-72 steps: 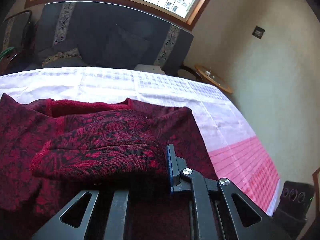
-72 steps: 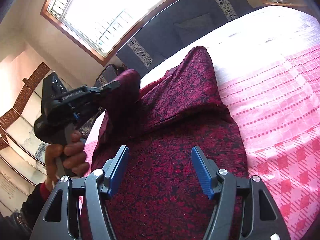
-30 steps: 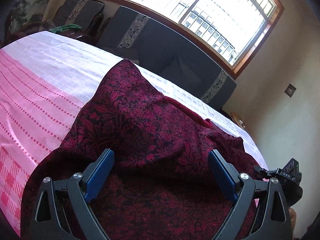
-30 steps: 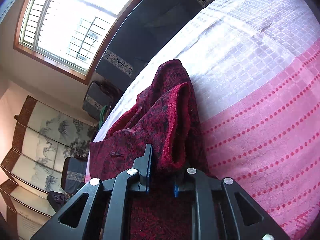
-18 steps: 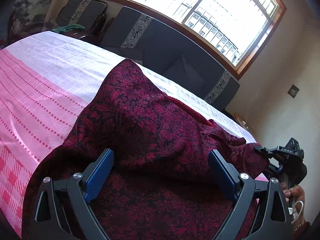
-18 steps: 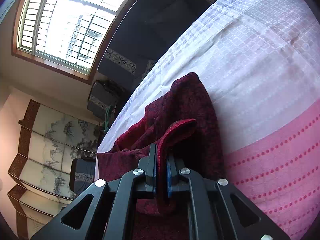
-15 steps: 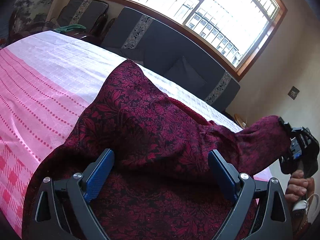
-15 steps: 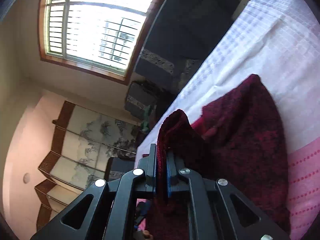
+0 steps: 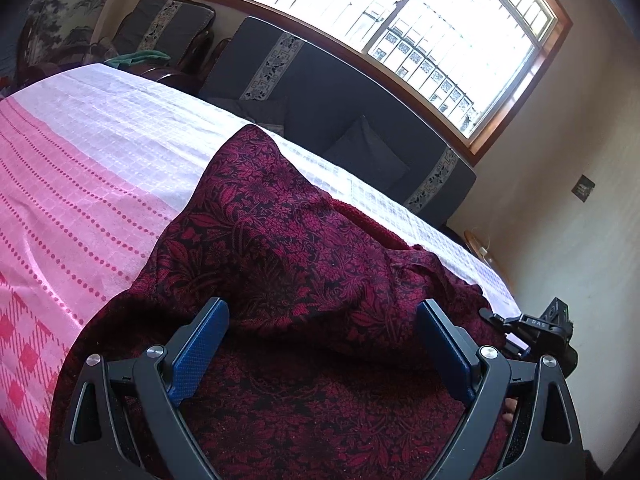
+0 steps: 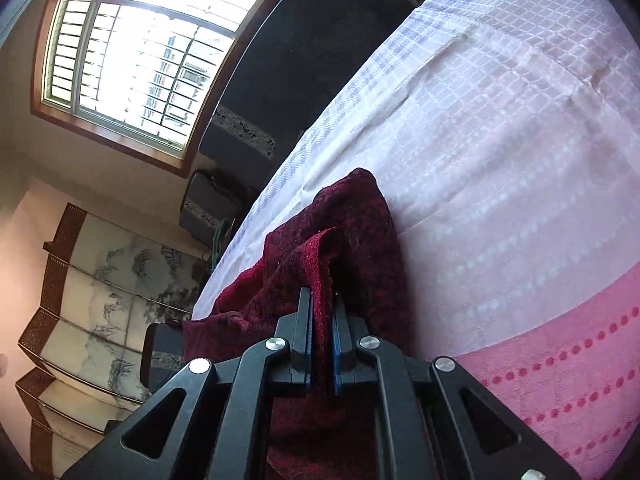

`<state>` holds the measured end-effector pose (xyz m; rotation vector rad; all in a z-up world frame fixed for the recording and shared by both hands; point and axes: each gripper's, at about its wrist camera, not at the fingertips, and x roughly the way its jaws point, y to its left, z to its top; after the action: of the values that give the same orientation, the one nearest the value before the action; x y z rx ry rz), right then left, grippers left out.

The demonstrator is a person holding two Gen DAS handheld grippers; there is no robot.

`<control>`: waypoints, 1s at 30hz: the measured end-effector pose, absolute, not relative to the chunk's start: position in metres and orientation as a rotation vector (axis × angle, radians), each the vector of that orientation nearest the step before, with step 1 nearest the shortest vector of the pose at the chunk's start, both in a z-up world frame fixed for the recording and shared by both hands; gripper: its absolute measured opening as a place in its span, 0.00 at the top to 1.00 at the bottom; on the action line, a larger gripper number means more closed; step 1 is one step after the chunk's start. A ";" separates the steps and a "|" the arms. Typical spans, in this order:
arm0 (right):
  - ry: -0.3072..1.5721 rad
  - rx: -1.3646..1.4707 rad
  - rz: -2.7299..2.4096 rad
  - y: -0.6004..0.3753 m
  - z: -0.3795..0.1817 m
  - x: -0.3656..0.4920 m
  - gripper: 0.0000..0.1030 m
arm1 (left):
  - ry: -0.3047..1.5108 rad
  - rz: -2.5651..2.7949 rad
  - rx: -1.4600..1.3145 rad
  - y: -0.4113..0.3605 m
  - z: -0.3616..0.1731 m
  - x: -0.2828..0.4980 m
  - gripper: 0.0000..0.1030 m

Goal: Fold small clothes

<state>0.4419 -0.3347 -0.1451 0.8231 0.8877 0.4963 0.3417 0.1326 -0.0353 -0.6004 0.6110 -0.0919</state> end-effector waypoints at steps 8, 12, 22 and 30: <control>0.881 0.672 0.484 -0.311 -0.134 0.440 0.89 | 0.669 -0.290 -0.348 0.106 0.021 0.404 0.09; 0.875 0.707 0.474 -0.316 -0.137 0.443 0.90 | 0.743 -0.226 -0.223 0.105 0.003 0.455 0.09; 0.864 0.798 0.444 -0.335 -0.147 0.442 0.90 | 0.809 0.155 -0.438 0.211 -0.053 0.459 0.13; 0.864 0.860 0.478 -0.343 -0.153 0.441 0.91 | 0.613 0.164 -0.331 0.193 -0.025 0.424 0.13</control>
<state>0.4407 -0.3432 -0.1530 0.8597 0.8644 0.4777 0.4245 0.1932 -0.0254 -0.3309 0.6131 0.1642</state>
